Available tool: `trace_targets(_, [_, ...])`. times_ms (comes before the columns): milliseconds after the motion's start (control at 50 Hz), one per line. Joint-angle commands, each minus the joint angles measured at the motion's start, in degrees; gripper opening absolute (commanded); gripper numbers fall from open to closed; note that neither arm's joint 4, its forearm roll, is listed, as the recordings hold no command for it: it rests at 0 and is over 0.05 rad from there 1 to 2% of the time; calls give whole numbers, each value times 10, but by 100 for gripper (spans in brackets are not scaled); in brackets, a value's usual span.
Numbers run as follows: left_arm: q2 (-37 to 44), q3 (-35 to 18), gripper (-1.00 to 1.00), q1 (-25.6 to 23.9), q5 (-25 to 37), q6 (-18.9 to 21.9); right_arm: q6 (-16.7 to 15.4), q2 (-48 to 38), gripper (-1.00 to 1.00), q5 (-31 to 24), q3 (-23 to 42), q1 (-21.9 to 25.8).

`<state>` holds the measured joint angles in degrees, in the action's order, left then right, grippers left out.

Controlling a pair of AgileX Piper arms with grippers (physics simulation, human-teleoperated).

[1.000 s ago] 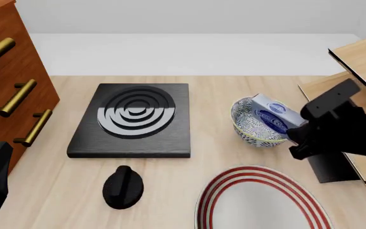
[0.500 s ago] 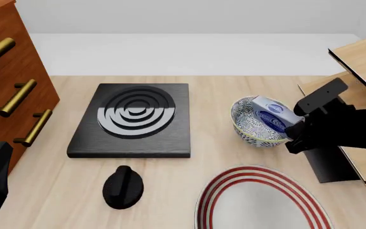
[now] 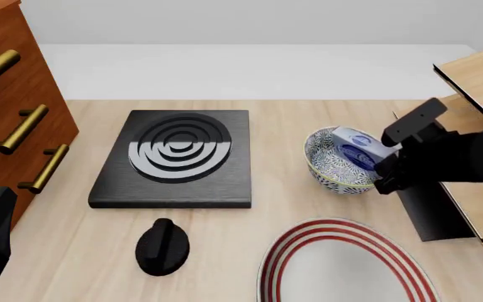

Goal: Pick up the cream cheese and put it in the bowl.

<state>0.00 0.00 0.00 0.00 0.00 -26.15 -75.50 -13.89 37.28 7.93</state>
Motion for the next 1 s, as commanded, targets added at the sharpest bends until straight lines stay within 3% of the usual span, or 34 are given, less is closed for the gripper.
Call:
trace_targets(20, [0, 0, 100, 0, 0, 0, 1, -20, -100, 6, 17, -2])
trace_targets(700, [0, 0, 100, 0, 0, 0, 10, -76, -100, 52, 11, 13])
trace_targets(980, [0, 0, 100, 0, 0, 0, 11, -74, -100, 46, 15, 12])
trace_targets(1000, [0, 0, 100, 0, 0, 0, 10, -73, 100, 46, 15, 12])
